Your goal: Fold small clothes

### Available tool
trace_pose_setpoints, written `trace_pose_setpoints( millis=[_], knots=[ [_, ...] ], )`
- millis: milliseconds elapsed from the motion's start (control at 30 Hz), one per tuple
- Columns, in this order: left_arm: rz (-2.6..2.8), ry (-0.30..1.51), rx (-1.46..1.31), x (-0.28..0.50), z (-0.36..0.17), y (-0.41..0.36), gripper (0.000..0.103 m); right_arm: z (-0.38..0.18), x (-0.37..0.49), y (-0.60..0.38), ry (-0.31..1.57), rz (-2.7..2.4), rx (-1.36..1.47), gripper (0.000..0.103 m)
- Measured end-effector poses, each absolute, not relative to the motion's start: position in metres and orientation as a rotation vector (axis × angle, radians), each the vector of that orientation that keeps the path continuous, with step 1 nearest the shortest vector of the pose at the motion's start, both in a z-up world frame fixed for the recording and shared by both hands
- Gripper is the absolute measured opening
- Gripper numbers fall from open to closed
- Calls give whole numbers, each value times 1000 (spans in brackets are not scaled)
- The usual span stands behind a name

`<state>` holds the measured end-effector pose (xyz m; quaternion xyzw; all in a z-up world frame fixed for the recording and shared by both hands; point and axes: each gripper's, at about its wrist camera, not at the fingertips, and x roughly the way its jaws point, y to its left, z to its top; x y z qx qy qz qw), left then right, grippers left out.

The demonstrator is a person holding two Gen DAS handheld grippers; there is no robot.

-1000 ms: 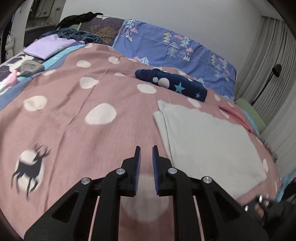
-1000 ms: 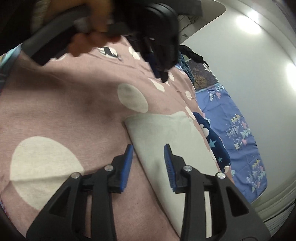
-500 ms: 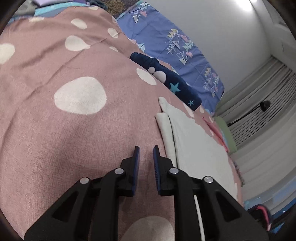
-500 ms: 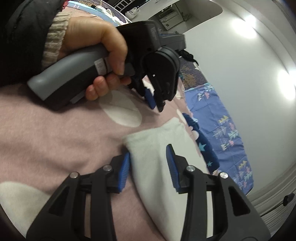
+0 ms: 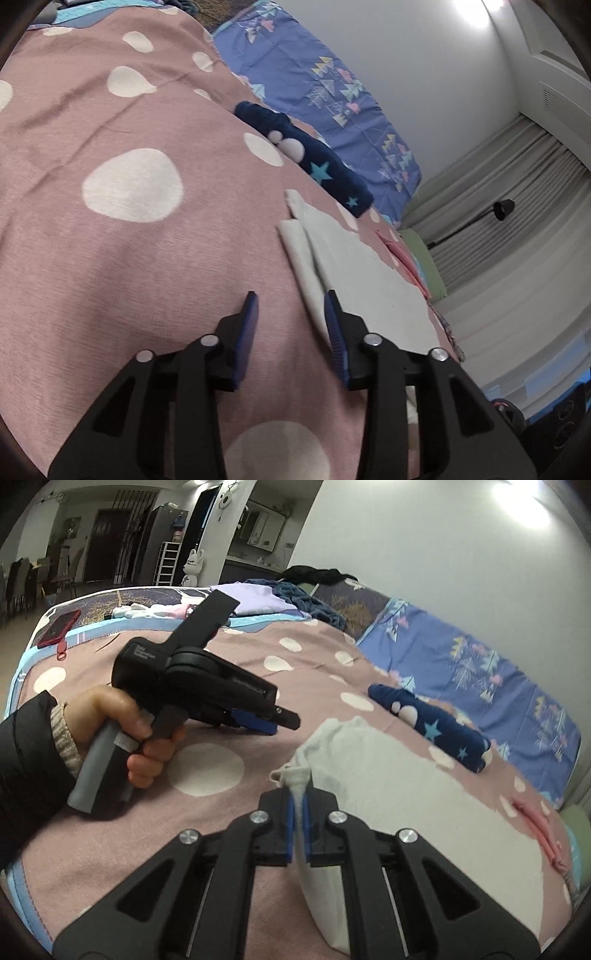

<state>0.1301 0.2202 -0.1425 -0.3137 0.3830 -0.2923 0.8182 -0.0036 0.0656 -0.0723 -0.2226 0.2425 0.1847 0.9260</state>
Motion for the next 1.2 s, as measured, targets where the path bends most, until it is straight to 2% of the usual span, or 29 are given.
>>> trace_pose_setpoints(
  millis=[300,333,367,400,533,667,733,767,800,833,867,967,1033,1067,1100,1200],
  knots=[
    [-744,969,-699,169,-141,178,37,-81,-17,82,563,450,-452,4],
    [-743,974,-687,173,-140,174,32,-82,-19,85,572,455,-457,4],
    [-736,971,-657,178,-139,168,11,-84,-20,88,578,460,-466,4],
    [-727,960,-629,182,-138,163,5,-87,-22,90,578,462,-477,4],
    [-705,915,-590,182,-144,161,5,-110,-23,100,635,490,-599,4],
    [-701,888,-608,176,-142,170,6,-113,-34,102,608,492,-641,4],
    [-685,892,-605,176,-142,171,9,-111,-39,100,600,502,-658,5],
    [-671,898,-615,178,-144,172,18,-113,-42,100,604,502,-676,7],
    [-654,900,-629,182,-145,175,20,-117,-45,100,601,494,-712,19],
    [-643,901,-645,186,-145,177,20,-121,-49,102,589,475,-748,36],
    [-626,902,-661,192,-145,179,21,-127,-54,105,566,458,-802,41],
    [-587,909,-656,208,-144,179,22,-136,-57,118,511,390,-898,41],
    [-574,900,-622,216,-141,173,18,-139,-50,124,483,347,-923,37],
    [-572,894,-597,218,-139,169,6,-142,-42,127,486,335,-930,26],
    [-578,882,-592,219,-138,167,6,-144,-36,128,521,340,-925,3],
    [-606,793,-587,211,-127,172,5,-117,-44,125,519,393,-783,2]
  ],
)
